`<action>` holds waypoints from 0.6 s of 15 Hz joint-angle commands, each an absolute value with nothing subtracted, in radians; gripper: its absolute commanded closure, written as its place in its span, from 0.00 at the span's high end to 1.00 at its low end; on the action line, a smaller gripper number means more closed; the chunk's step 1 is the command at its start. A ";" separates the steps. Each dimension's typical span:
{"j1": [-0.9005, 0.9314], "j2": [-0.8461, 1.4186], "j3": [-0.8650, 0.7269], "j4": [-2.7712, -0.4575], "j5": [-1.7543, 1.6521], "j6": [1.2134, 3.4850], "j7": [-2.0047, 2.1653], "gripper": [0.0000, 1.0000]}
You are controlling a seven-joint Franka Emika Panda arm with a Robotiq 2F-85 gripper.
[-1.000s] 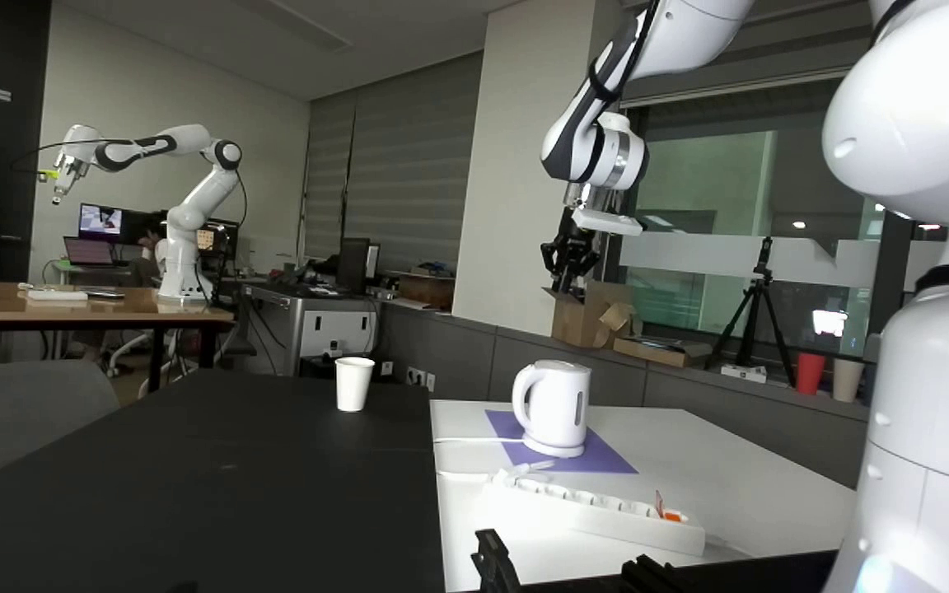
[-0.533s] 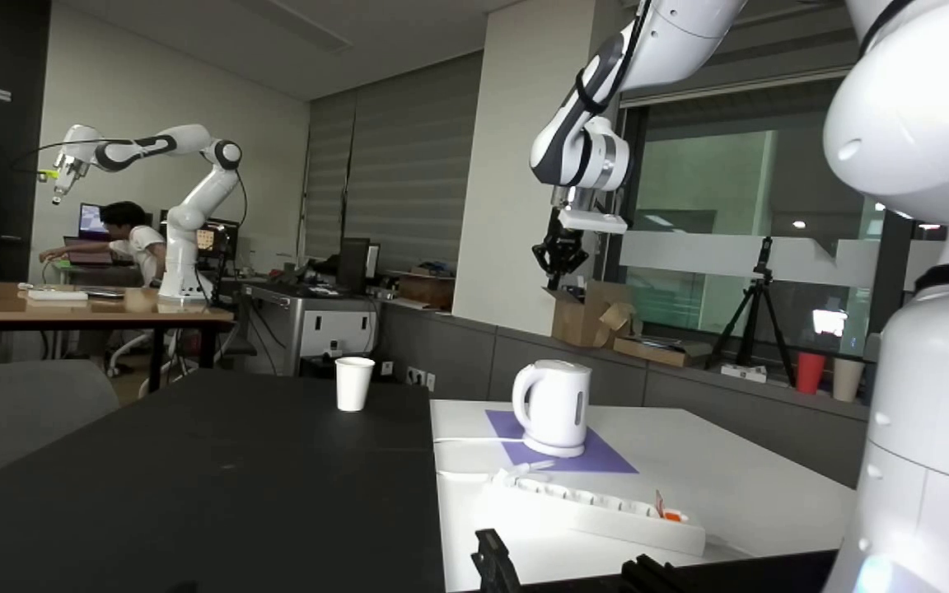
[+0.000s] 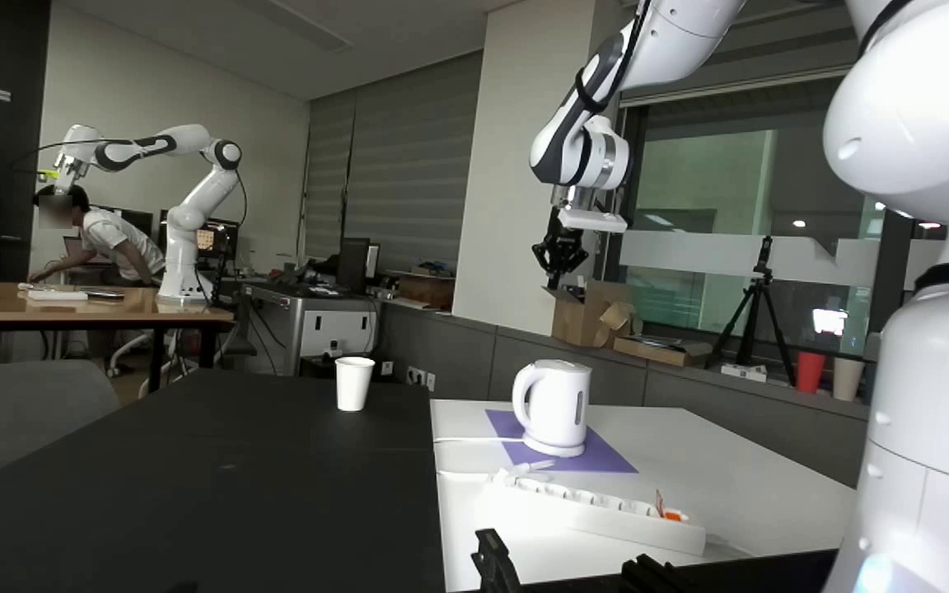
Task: Press the button on the handle of the kettle
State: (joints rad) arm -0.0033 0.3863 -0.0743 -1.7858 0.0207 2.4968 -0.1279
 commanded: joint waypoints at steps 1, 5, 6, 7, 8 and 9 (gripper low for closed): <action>-0.023 0.386 -0.052 -1.784 0.007 2.494 -0.119 0.01; -0.023 0.386 -0.052 -1.783 0.007 2.494 -0.117 0.00; -0.024 0.390 -0.049 -1.775 0.006 2.478 -0.125 0.00; -0.022 0.399 -0.043 -1.766 0.003 2.459 -0.128 0.00; -0.019 0.407 -0.040 -1.763 -0.003 2.446 -0.127 0.00; -0.015 0.416 -0.039 -1.759 -0.010 2.426 -0.125 0.00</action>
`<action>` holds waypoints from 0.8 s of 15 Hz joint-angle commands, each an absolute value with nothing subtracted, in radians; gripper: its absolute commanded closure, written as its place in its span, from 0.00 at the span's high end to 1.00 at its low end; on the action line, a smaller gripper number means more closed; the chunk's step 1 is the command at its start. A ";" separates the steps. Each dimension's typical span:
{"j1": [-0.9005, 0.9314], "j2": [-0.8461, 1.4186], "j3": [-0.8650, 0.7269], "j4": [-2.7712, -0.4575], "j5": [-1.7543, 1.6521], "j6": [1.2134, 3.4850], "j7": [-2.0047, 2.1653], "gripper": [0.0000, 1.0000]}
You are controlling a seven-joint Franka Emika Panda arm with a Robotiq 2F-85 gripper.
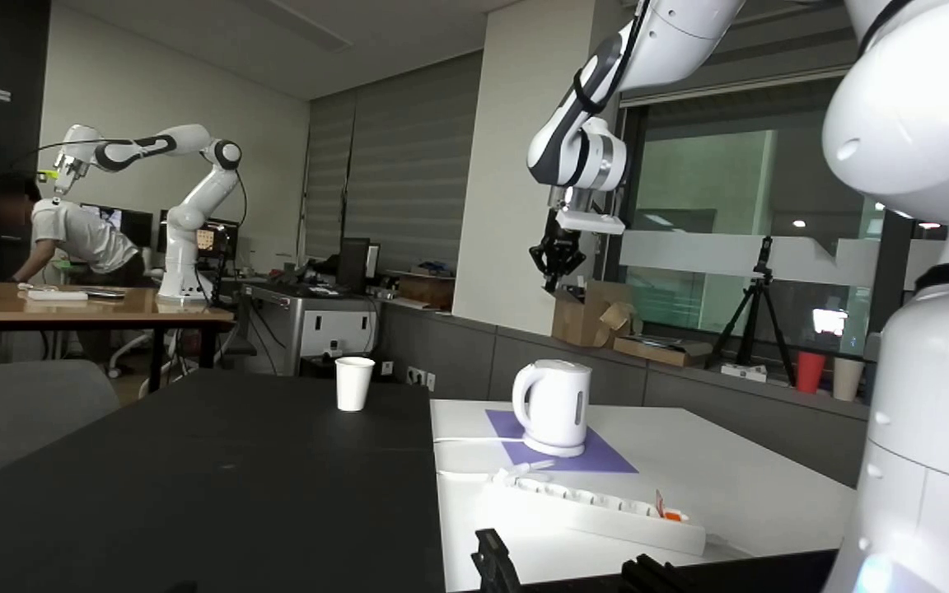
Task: Press the button on the handle of the kettle
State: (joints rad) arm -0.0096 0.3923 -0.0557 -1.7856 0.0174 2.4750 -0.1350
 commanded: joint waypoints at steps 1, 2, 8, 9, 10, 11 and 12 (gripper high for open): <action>-0.014 0.429 -0.035 -1.751 -0.012 2.402 -0.123 0.00; -0.011 0.440 -0.035 -1.744 -0.018 2.384 -0.117 0.00; 0.009 0.502 -0.032 -1.709 -0.079 2.291 -0.111 0.00; 0.012 0.509 -0.030 -1.705 -0.084 2.282 -0.112 0.00; 0.014 0.515 -0.029 -1.698 -0.091 2.273 -0.114 0.00; 0.016 0.521 -0.027 -1.693 -0.092 2.264 -0.116 0.00; 0.017 0.527 -0.025 -1.688 -0.093 2.258 -0.118 0.00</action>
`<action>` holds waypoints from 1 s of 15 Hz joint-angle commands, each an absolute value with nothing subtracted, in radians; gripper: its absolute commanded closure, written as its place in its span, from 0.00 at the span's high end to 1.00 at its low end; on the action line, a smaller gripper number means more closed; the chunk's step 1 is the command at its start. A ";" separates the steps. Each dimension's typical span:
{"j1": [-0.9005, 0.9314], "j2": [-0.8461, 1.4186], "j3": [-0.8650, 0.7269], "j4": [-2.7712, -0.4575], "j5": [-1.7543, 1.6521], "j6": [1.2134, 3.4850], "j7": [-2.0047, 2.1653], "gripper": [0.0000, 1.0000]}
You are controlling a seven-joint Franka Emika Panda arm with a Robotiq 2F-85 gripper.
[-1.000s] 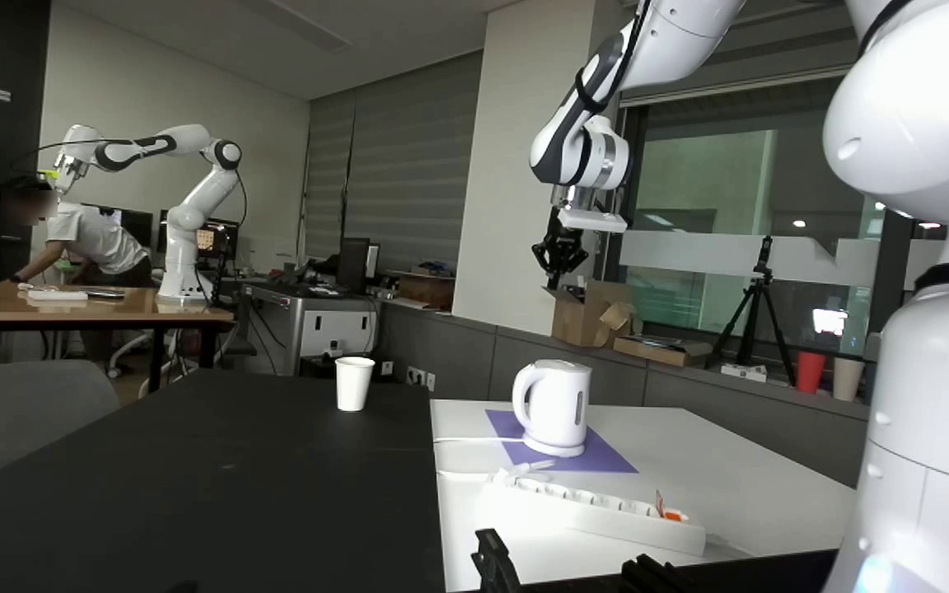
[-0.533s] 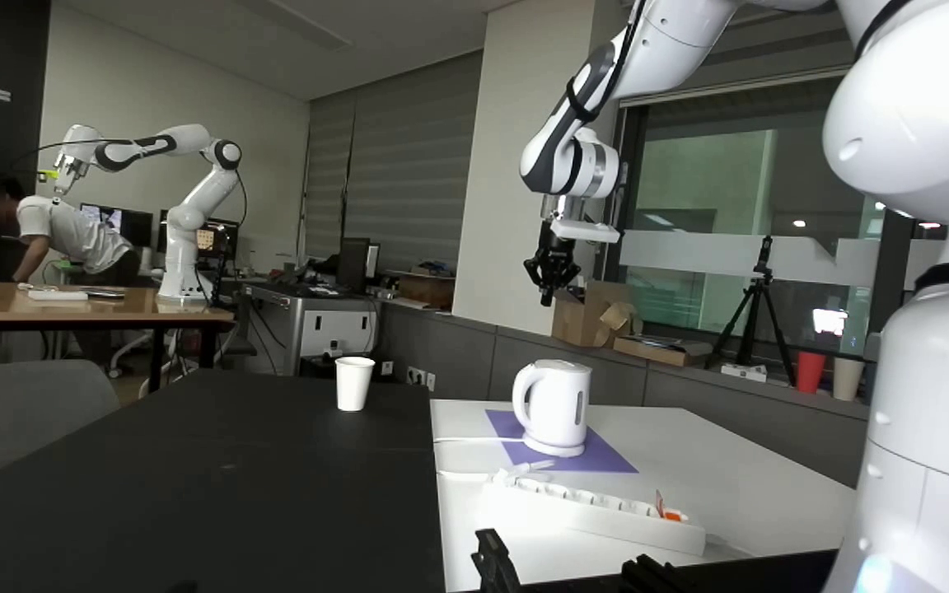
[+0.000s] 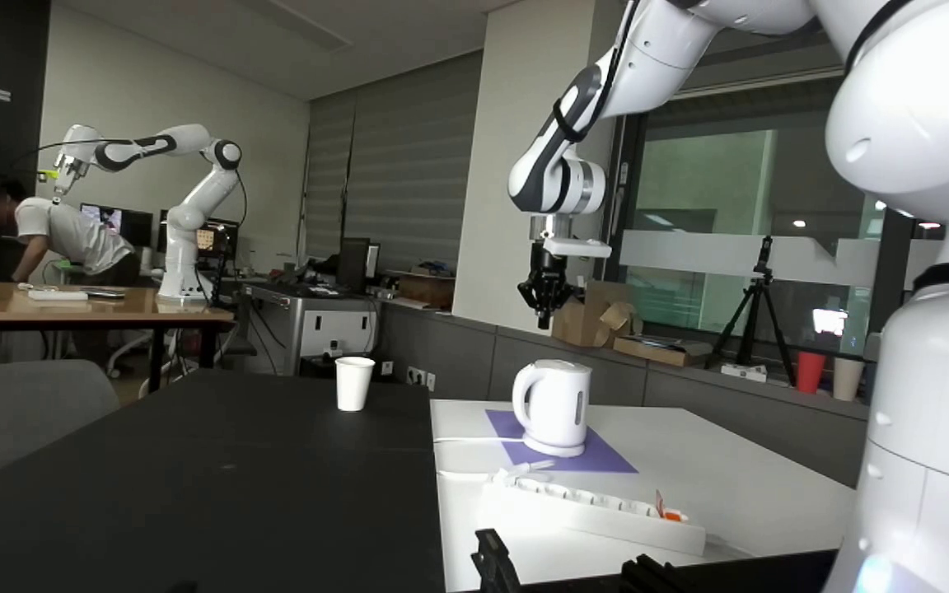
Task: Press the button on the handle of the kettle
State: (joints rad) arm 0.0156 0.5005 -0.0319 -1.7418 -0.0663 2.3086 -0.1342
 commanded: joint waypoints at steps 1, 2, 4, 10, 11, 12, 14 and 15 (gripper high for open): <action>0.018 0.531 -0.023 -1.684 -0.094 2.250 -0.121 0.00; 0.019 0.536 -0.021 -1.678 -0.097 2.243 -0.124 0.00; 0.018 0.543 -0.014 -1.669 -0.097 2.229 -0.132 0.00; 0.021 0.562 -0.008 -1.652 -0.105 2.228 -0.138 0.00; 0.021 0.568 -0.009 -1.645 -0.107 2.233 -0.136 0.00; 0.023 0.575 -0.011 -1.636 -0.112 2.237 -0.132 0.00; 0.026 0.589 -0.015 -1.617 -0.126 2.237 -0.129 0.00; 0.027 0.596 -0.016 -1.608 -0.132 2.237 -0.127 0.00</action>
